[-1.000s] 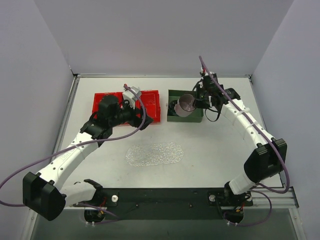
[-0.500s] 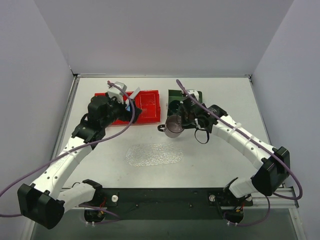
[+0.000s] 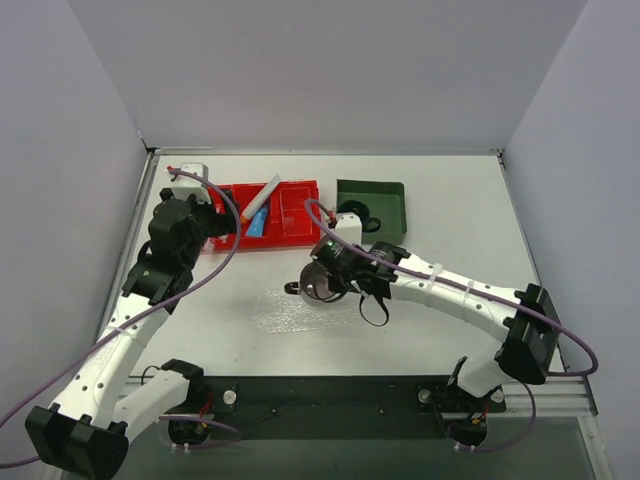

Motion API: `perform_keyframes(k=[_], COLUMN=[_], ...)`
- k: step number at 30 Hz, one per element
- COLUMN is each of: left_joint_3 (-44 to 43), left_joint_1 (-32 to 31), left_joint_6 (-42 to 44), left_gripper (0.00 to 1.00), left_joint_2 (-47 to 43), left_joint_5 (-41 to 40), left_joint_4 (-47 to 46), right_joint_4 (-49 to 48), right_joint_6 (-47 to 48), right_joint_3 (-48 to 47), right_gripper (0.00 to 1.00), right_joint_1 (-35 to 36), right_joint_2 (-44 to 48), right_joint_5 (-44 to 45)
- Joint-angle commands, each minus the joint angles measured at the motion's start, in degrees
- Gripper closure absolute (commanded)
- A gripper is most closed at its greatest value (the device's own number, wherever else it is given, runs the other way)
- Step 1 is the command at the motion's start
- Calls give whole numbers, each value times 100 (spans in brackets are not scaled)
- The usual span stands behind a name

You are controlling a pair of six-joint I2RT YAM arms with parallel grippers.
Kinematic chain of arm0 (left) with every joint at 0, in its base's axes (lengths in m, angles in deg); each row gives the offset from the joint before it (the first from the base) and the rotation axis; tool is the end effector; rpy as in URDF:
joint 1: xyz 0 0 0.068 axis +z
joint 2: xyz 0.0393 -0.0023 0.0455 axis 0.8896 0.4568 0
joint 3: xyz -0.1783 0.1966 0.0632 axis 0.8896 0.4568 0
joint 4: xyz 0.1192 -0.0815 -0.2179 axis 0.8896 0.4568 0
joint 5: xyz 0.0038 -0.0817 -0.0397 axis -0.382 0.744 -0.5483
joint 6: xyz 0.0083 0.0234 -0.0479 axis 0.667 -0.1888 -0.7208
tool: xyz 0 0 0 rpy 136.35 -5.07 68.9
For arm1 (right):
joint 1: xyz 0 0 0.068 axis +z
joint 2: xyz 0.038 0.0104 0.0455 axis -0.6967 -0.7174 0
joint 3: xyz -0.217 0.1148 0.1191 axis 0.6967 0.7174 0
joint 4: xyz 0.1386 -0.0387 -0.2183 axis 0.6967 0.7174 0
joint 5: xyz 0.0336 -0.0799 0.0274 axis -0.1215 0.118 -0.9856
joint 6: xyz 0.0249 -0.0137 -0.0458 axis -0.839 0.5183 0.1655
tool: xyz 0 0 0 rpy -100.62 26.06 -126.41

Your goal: Prepare toiletry sets of a toothbrush and toothpaste on the tray

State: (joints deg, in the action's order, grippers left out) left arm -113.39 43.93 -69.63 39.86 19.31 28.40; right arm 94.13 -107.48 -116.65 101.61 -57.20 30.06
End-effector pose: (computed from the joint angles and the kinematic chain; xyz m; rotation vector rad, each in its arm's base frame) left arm 0.2060 -0.0632 0.3643 -0.0037 1.7737 -0.1925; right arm 0.1823 0.2653 0.2985 -0.1664 2.3515 0.5148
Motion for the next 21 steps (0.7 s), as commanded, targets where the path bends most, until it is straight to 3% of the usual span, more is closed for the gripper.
perform_keyframes(k=[1,21], left_joint_3=[-25,-25], left_joint_1=[26,492], left_joint_6=[53,-44], left_gripper=[7,2], left_joint_2=[-10,-177], left_joint_5=[-378,-1081], left_joint_4=[-19,69], right_joint_4=[-251,-269], right_joint_6=[-579,-1185], right_joint_3=[-501,-1512], right_gripper=[100,100], right_joint_1=[371,987], right_joint_2=[-379,-1873], right_joint_5=[586,464])
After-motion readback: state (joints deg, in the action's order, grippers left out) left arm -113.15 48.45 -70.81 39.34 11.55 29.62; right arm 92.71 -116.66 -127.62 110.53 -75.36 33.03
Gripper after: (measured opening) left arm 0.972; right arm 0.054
